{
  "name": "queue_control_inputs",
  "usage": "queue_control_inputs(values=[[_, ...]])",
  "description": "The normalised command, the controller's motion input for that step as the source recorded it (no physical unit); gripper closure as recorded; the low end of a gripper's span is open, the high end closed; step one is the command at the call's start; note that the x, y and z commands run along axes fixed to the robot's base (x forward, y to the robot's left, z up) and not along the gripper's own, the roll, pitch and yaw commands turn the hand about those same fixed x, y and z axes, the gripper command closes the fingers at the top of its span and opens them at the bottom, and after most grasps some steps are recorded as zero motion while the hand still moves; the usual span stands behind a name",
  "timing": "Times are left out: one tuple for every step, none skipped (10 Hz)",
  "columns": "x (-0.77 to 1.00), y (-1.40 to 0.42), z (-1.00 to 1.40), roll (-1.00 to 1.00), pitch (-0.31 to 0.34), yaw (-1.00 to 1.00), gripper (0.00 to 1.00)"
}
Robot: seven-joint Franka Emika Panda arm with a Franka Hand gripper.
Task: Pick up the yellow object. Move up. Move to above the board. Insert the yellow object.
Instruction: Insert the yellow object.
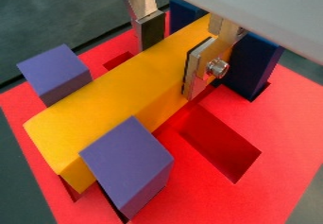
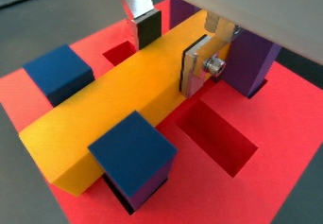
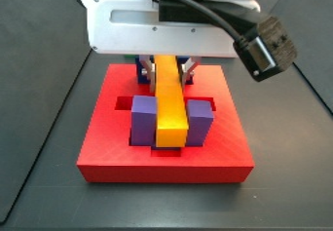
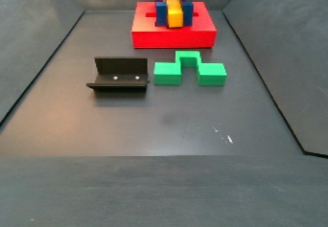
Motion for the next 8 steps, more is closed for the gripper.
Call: queue_control_inputs(values=[[0.02, -0.17, -0.25, 0.14, 0.016, 0.0, 1.0], [0.03, -0.13, -0.2, 0.11, 0.011, 0.0, 1.0], [0.05, -0.09, -0.17, 0.1, 0.01, 0.0, 1.0], [0.07, -0.05, -0.12, 0.09, 0.01, 0.0, 1.0], [0.11, -0.03, -0.14, 0.08, 0.0, -0.01, 1.0], [0.13, 0.0, -0.17, 0.09, 0.0, -0.07, 1.0], [0.19, 0.1, -0.15, 0.09, 0.0, -0.1, 1.0], [0.18, 0.14, -0.18, 0.08, 0.0, -0.09, 1.0]])
